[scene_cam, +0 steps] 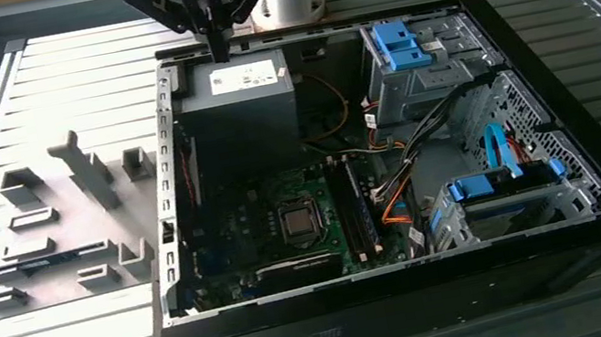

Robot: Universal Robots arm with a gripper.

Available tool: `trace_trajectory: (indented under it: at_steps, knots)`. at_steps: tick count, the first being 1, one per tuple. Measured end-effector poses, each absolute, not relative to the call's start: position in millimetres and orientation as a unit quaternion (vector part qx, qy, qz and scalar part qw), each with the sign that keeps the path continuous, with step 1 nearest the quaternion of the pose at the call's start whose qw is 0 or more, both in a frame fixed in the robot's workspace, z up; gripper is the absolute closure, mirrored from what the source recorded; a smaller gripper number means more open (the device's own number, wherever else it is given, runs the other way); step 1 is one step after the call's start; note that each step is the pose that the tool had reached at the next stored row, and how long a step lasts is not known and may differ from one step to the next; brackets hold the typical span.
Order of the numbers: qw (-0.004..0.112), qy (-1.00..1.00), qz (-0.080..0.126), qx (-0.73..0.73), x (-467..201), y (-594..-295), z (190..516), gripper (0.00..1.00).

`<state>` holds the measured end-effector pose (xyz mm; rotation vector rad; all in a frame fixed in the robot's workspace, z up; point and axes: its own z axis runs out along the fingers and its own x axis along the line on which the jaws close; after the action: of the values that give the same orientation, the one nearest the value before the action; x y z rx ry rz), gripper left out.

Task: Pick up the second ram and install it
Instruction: 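Reach for the second ram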

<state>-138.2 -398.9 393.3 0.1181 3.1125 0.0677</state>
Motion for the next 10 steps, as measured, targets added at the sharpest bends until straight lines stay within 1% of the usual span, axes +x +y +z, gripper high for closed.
trace_trajectory:
  at_steps: [10]
  knots:
    - [0.013, 0.999, 0.022, 0.038, -152.4, -398.9, 393.1, 0.89]
